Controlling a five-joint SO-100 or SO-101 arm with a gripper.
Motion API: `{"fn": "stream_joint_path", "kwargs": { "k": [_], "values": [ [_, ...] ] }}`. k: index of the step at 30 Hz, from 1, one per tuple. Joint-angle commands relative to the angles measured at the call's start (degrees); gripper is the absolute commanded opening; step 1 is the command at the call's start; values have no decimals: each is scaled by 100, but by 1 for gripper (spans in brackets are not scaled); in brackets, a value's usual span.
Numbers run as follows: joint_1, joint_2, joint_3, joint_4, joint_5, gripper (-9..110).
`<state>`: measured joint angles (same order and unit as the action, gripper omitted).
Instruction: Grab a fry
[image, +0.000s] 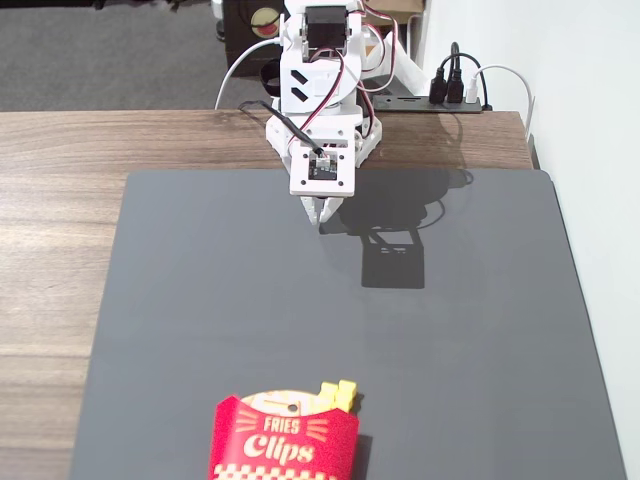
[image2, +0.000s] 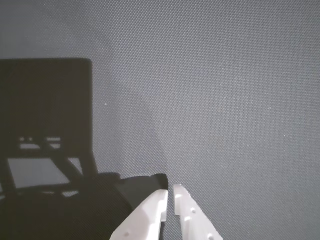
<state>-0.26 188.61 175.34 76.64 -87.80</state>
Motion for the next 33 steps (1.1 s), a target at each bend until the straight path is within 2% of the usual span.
{"fn": "stream_joint_path", "kwargs": {
  "k": [1, 16, 33],
  "values": [
    [35, 9, 18, 26, -70, 1],
    [-70, -114, -18, -35, -44, 1],
    [-88, -3419, -2698, -431, 589, 0]
  ]
}}
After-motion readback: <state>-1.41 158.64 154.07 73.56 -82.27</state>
